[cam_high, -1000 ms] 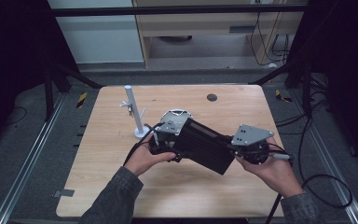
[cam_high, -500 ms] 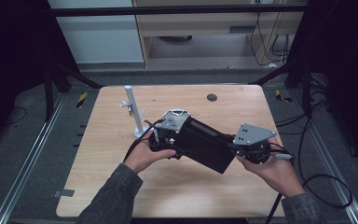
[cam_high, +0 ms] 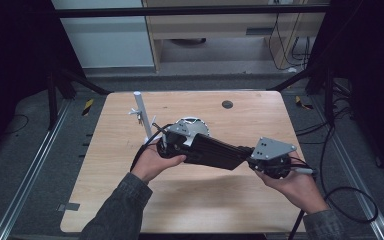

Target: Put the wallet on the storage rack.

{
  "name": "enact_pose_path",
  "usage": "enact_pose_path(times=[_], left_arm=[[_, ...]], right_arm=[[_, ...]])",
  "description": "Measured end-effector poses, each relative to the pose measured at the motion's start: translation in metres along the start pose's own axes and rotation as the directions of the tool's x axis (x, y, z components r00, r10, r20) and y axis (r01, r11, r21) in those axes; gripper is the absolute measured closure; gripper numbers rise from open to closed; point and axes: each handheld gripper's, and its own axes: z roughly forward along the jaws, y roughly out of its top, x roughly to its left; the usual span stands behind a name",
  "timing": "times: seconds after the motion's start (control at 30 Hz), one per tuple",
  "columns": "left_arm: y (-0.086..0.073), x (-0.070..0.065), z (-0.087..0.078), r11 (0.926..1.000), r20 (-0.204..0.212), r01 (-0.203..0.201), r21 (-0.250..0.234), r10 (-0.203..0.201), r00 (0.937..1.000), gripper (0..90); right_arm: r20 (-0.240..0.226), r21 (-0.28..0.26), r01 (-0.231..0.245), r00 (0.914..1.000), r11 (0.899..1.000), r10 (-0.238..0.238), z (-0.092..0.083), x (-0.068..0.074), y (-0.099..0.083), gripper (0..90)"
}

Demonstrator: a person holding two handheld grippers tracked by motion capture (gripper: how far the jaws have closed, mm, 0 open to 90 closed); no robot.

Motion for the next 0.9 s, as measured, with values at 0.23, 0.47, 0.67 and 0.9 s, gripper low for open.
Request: enact_pose_path(times=[0.23,0.47,0.67,0.9], left_arm=[[0.023,-0.010,-0.025,0.9989,-0.092,0.008,0.046,-0.004,0.9958,81.1],[0.046,-0.017,-0.056,0.9943,-0.167,-0.020,0.105,0.037,0.9853,81.1],[0.060,-0.012,-0.079,0.9941,-0.219,-0.008,0.108,0.032,0.9752,81.1],[0.081,-0.002,-0.094,0.9952,-0.276,-0.004,0.097,0.031,0.9606,81.1]], right_arm=[[-0.051,0.013,-0.038,0.9980,0.999,0.038,0.017,0.019,-0.015,50.0],[-0.062,0.013,-0.122,0.9904,0.992,0.123,0.033,0.032,-0.040,28.2],[0.049,-0.014,-0.305,0.9509,0.952,0.306,0.040,0.025,-0.072,22.2],[0.174,-0.055,-0.462,0.8687,0.885,0.464,0.045,0.018,-0.111,17.5]])
